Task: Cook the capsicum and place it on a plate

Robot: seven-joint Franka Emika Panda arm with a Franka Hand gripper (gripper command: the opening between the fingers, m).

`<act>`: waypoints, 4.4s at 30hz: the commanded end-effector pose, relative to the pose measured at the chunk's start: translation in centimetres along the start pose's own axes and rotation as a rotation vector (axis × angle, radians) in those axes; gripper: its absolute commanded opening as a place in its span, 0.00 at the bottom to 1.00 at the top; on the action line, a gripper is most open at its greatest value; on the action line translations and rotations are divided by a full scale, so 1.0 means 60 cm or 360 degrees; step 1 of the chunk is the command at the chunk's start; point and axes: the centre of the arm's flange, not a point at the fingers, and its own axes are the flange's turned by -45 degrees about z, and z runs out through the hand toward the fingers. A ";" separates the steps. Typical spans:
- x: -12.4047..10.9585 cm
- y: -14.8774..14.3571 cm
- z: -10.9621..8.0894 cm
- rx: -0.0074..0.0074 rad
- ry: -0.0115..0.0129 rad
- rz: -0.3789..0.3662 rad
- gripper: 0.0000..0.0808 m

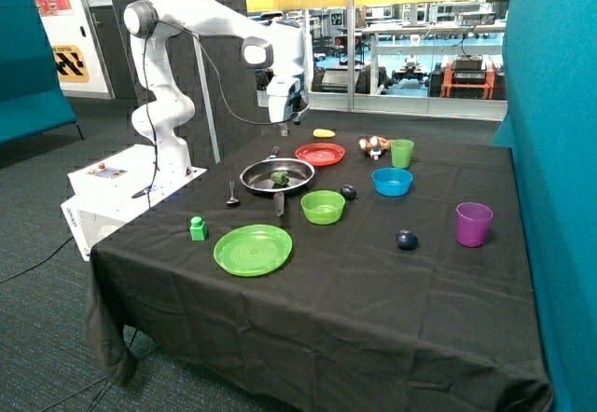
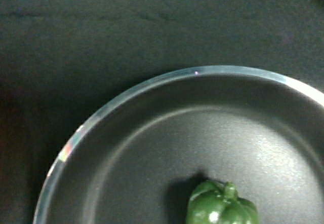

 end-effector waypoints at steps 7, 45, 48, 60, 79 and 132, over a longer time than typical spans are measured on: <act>-0.028 0.032 0.008 -0.00017 0.00014 0.0054 0.98; -0.086 0.007 0.099 -0.00017 0.00014 0.0010 1.00; -0.088 0.005 0.109 -0.00017 0.00014 0.0012 1.00; -0.098 -0.001 0.152 -0.00017 0.00014 0.0055 1.00; -0.089 0.005 0.194 -0.00017 0.00014 0.0078 1.00; -0.082 0.000 0.264 -0.00017 0.00015 0.0114 0.96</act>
